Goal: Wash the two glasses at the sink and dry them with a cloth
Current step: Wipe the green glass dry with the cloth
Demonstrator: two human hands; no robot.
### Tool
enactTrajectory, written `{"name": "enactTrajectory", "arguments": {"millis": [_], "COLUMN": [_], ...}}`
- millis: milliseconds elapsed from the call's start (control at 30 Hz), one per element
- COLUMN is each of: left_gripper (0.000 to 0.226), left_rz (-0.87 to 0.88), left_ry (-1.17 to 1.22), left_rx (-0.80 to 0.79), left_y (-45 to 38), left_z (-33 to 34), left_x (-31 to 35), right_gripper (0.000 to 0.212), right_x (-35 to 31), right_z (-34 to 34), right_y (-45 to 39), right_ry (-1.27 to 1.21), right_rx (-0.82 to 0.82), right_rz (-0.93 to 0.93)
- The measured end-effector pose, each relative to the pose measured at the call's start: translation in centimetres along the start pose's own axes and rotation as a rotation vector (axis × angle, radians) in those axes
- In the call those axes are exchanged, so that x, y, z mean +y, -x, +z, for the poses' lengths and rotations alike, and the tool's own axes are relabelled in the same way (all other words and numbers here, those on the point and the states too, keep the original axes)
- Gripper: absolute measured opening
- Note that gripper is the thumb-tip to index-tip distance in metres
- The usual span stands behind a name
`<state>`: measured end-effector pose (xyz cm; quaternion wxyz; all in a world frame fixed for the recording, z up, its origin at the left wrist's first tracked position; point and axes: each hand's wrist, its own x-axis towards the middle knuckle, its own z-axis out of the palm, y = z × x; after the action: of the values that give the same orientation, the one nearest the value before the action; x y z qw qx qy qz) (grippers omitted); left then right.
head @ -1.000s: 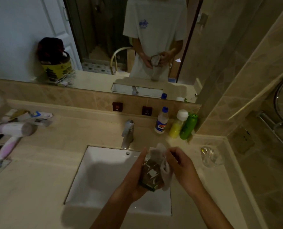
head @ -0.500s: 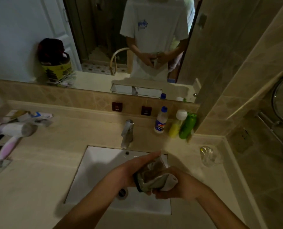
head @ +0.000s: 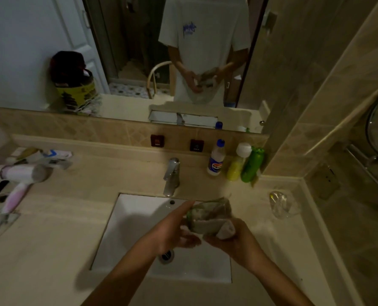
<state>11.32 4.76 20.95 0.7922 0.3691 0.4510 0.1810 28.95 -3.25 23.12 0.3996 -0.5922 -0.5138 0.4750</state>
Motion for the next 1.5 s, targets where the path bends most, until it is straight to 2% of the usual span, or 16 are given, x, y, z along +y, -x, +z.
{"name": "enactTrajectory", "arguments": {"millis": [100,133,200,300,367,433,567,667,767,833,933,1000,1133,1233,1367,1500], "left_gripper": [0.056,0.055,0.053,0.056,0.041,0.045,0.043,0.066,0.033,0.02,0.032,0.038,0.049,0.049,0.042,0.043], "left_rz": [0.04,0.055,0.132,0.294,0.406,0.445,0.343,0.144,0.109,0.221,0.292,0.318,0.169,0.052,0.187,0.363], "left_ry": [0.028,0.019,-0.069,-0.184,-0.301,-0.376,-0.2,-0.172,-0.155,-0.248,-0.228,-0.214,0.174,0.219,0.146,-0.173], "left_rx": [-0.161,-0.176,-0.163,-0.132,-0.118,-0.122,-0.135,-0.132,-0.066,-0.037,-0.041,-0.004,-0.074,-0.068,-0.099,-0.003], "left_y": [0.5,0.6,0.8,1.1,1.3,1.1,1.2,1.4,1.7,1.8,2.2,2.1,2.5,2.3,2.2,2.5], "left_z": [0.0,0.2,0.3,-0.2,-0.7,-1.4,-1.8,-1.6,-1.9,-2.4,-2.2,-2.0,-2.1,-2.7,-3.5,-4.1], "left_x": [-1.7,-1.8,-1.7,-1.6,-1.7,-1.5,-1.8,-1.9,-2.2,-2.4,-2.5,-2.5,-1.5,-1.1,-1.0,-1.3], "right_gripper": [0.018,0.02,0.024,0.025,0.011,0.011,0.018,0.029,0.032,0.027,0.019,0.017,0.024,0.024,0.03,0.041], "right_x": [0.3,0.3,0.7,0.6,0.4,0.2,0.7,0.9,1.1,0.9,0.2,0.0,-0.3,-0.4,-0.4,-0.6], "right_z": [-0.1,0.0,0.0,-0.5,-1.1,-1.3,-0.3,0.7,0.8,0.8,0.5,0.3,1.0,1.9,2.0,1.9], "right_y": [0.1,0.1,0.2,0.2,-0.1,-0.2,-0.3,-0.1,0.1,0.0,-0.5,-0.8,-1.0,-0.9,-1.3,-1.9], "right_ry": [0.285,0.409,0.441,-0.005,-0.286,-0.337,-0.127,0.09,0.198,0.134,-0.108,-0.176,-0.134,0.017,0.035,-0.209], "right_rx": [-0.075,-0.105,-0.11,-0.146,-0.295,-0.332,-0.088,-0.119,-0.126,-0.155,-0.201,-0.238,-0.134,-0.148,-0.147,-0.209], "right_rz": [-0.18,-0.238,-0.234,-0.013,0.06,0.063,0.027,-0.134,-0.155,-0.058,0.14,0.182,0.102,-0.044,-0.004,0.239]}}
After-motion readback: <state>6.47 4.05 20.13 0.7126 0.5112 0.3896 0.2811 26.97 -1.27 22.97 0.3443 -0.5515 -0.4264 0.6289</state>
